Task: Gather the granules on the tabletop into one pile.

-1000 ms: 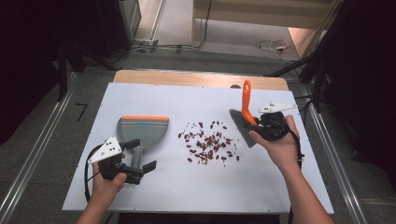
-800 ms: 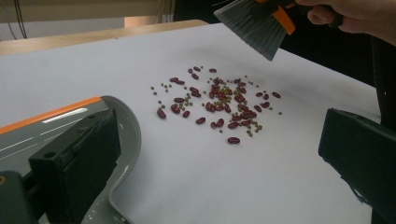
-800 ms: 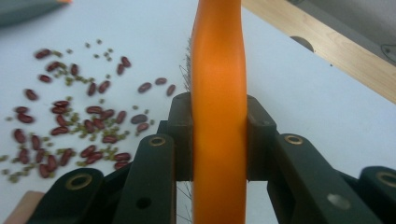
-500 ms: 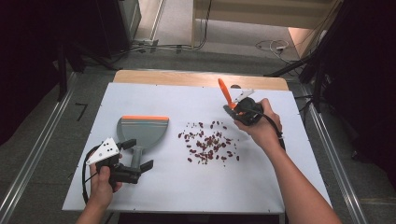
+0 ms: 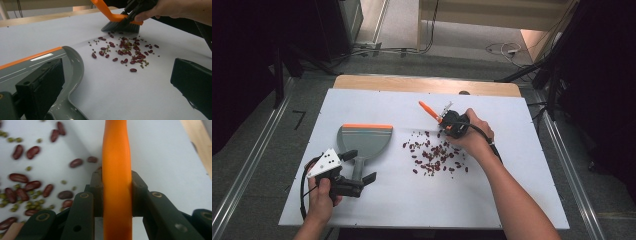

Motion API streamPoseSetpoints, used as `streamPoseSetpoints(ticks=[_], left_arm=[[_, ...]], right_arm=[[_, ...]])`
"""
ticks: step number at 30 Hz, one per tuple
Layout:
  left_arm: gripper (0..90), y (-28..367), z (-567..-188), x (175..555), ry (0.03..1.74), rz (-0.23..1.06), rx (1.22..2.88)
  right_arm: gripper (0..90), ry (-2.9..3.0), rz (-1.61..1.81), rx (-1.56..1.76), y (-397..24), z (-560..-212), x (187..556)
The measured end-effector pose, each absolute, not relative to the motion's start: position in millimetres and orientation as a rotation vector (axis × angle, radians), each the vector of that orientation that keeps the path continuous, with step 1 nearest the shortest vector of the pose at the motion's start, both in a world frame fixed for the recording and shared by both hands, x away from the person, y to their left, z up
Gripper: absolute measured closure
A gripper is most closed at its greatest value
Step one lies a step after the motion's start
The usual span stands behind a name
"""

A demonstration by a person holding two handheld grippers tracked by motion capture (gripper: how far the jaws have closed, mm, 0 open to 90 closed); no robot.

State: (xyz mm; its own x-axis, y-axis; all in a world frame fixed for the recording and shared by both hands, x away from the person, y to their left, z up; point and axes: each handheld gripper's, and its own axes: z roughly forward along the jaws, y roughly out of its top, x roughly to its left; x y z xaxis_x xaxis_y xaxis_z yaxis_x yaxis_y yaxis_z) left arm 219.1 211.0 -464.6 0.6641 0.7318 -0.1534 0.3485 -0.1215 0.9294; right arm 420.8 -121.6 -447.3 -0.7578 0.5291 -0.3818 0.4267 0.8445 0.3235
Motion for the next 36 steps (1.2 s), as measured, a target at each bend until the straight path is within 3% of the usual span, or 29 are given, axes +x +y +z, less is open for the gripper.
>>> streamPoseSetpoints(ticks=[21,36], left_arm=[[0.0,207,-464,219,0.869,0.412,1.73],[0.0,207,-464,218,0.872,0.413,1.723]], right_arm=[[67.5,2.672,0.33,0.517,-129,-449,374],[68.6,2.577,0.517,0.499,-123,-407,409]])
